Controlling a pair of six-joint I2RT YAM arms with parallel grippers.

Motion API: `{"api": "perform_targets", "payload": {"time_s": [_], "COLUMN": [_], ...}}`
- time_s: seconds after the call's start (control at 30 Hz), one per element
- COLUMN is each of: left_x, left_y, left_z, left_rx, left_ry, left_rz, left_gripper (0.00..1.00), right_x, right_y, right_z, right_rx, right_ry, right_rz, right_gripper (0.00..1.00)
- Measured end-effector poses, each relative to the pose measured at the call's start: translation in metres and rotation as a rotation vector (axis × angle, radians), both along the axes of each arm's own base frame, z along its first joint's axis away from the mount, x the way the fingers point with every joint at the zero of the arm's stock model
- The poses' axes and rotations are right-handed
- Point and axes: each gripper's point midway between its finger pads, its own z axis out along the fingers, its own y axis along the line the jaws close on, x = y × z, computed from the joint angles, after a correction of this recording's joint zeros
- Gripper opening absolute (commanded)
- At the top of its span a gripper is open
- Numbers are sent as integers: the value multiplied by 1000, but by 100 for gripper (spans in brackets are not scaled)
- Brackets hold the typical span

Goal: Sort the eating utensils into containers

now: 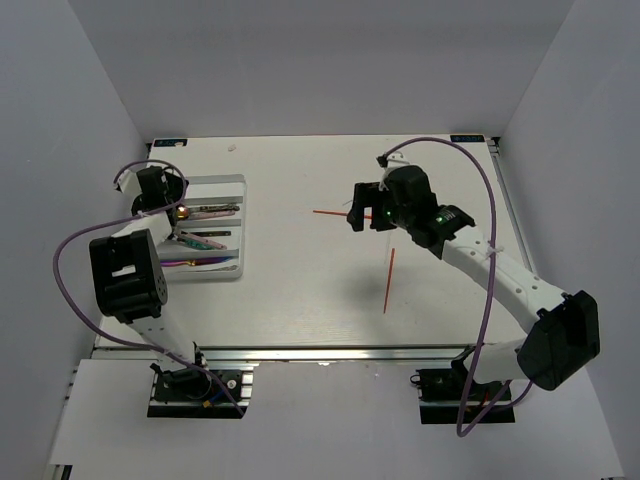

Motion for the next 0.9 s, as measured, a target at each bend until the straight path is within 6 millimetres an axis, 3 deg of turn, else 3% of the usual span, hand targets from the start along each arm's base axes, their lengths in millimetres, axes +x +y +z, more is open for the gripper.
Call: {"api": "perform_targets", "payload": {"time_s": [0.1,0.17,0.27,0.4,0.47,0.57,0.73,0.8,0.9], "left_x": [-8,-17,-32,-55,-68,-90,-135,-142,-142], "left_y": [-3,-7,-16,-41,-56,-73,-91,-94,-97], "left_z": [8,24,74,143,159,149,84,70,66], "left_rx": [-9,-11,2,45,80,125,124,114,113], "left_ry": [20,22,-42,-162,-172,-122,42,90,104], "left_rz": [-7,-19,-55,-194,-281,-371,-459,-480,-504], "left_gripper": [97,98,98,98,98,98,98,98,98], "right_x": [0,0,-8,-32,-37,-32,-31,-32,-32], "right_y": [-12,-23,-43,-72,-81,-85,-94,-96,-95], "right_z": [-17,-36,-72,-120,-131,-141,-180,-190,-199], "right_rx": [-38,-69,-111,-194,-218,-236,-316,-324,-314], "right_ry": [61,124,203,300,323,337,418,437,454], "right_rz": [-88,-177,-307,-416,-450,-478,-502,-504,-494], "right_gripper": [89,89,86,59,56,49,43,41,39]}}
